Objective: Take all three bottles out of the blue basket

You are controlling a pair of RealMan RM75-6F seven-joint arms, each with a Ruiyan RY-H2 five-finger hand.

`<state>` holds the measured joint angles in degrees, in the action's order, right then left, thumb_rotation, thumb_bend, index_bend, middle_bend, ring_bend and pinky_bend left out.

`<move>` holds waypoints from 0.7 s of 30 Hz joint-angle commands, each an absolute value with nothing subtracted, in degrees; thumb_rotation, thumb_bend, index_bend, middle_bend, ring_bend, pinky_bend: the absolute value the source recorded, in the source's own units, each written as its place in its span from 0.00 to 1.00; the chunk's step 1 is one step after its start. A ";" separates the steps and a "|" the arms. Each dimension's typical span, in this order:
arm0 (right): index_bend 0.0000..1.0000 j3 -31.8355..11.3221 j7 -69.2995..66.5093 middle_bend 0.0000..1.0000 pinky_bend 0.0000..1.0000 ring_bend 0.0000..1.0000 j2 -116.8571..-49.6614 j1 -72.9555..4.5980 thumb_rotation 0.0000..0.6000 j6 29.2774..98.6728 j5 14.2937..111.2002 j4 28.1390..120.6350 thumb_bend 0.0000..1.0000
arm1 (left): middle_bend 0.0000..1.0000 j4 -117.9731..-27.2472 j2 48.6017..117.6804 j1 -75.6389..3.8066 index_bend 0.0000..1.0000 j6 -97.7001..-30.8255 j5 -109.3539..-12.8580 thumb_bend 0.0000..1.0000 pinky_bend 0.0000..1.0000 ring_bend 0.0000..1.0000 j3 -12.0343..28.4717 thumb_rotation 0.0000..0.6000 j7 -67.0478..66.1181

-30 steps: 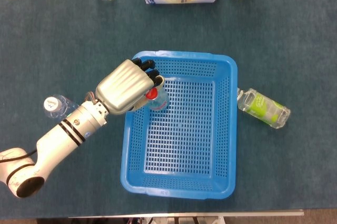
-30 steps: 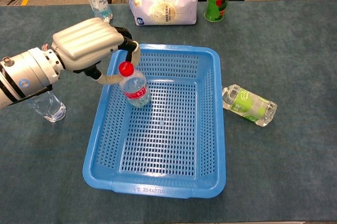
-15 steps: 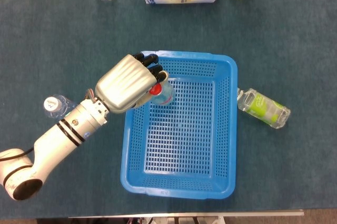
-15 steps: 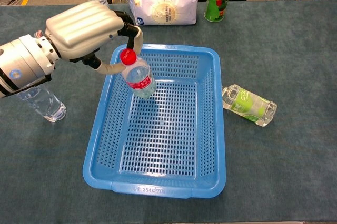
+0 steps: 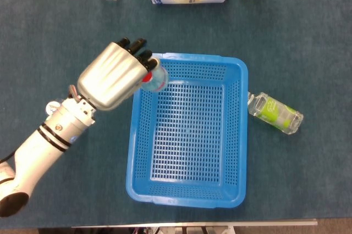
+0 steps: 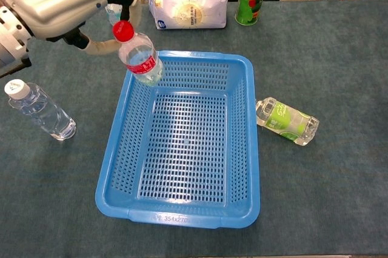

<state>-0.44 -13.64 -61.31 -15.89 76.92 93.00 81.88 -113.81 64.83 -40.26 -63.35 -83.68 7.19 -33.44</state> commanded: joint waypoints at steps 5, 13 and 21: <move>0.25 -0.48 -13.22 0.32 0.58 0.31 -61.48 -16.25 1.00 76.42 93.06 82.23 0.00 | 0.50 -116.53 60.87 -38.13 0.50 -66.10 -80.14 0.28 0.51 0.30 8.00 1.00 -38.58; 0.25 -0.43 -13.02 0.32 0.58 0.31 -61.62 -16.41 1.00 76.03 92.88 82.34 0.00 | 0.50 -117.21 58.59 -36.71 0.50 -66.82 -72.94 0.28 0.52 0.31 7.43 1.00 -45.56; 0.25 -0.33 -12.91 0.32 0.58 0.31 -61.62 -16.22 1.00 75.81 92.44 82.32 0.00 | 0.43 -116.84 58.56 -36.19 0.37 -65.24 -65.26 0.28 0.52 0.30 4.63 1.00 -50.84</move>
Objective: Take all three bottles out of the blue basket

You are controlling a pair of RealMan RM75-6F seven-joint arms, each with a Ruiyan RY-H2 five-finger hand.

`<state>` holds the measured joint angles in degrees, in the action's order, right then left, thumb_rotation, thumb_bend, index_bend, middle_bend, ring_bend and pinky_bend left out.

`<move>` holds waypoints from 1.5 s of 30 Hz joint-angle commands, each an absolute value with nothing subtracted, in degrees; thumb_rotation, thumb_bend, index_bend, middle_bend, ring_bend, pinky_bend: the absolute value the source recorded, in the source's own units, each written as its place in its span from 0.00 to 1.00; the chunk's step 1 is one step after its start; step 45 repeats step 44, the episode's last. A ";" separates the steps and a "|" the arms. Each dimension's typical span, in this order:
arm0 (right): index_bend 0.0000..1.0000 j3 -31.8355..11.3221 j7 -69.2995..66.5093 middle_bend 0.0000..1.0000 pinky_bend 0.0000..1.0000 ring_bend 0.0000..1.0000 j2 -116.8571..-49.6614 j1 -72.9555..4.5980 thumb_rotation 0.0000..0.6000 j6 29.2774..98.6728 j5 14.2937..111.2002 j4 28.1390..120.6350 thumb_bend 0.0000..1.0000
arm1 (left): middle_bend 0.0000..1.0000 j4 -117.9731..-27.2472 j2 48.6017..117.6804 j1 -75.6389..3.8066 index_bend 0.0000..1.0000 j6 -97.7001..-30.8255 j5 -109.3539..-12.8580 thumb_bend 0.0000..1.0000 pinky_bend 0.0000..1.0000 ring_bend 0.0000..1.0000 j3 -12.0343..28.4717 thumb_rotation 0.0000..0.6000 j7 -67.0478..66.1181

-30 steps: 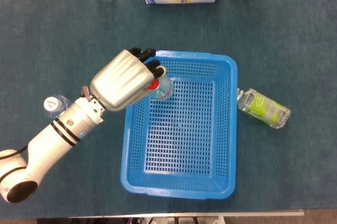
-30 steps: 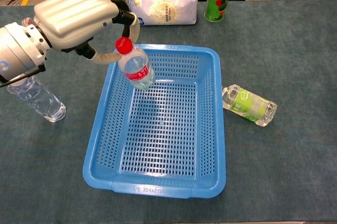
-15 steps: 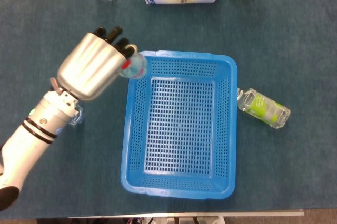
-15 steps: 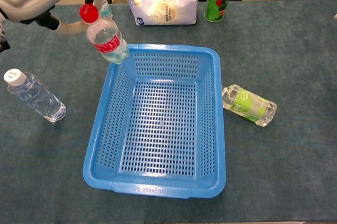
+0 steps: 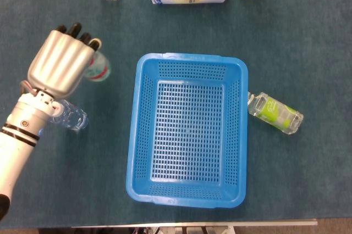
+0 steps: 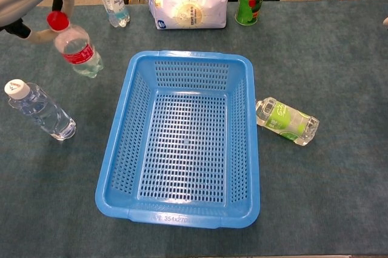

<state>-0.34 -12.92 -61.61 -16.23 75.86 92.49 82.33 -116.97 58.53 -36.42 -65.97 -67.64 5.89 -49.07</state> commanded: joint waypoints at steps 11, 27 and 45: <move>0.25 -0.31 -12.25 0.32 0.58 0.31 -61.36 -16.18 1.00 75.61 92.24 82.98 0.00 | 0.00 -116.44 59.40 -34.89 0.00 -66.87 -65.94 0.18 0.51 0.21 3.51 1.00 -47.30; 0.27 0.18 2.84 0.32 0.58 0.31 -55.69 -11.95 1.00 82.69 94.53 94.78 0.00 | 0.33 -109.68 61.59 -21.34 0.39 -85.85 -86.82 0.18 0.51 0.30 0.69 1.00 -17.35; 0.29 1.83 22.94 0.32 0.58 0.31 -49.55 -3.81 1.00 88.51 92.62 113.57 0.00 | 0.37 -100.70 60.89 -11.14 0.44 -91.91 -88.60 0.18 0.52 0.30 -2.10 1.00 -4.57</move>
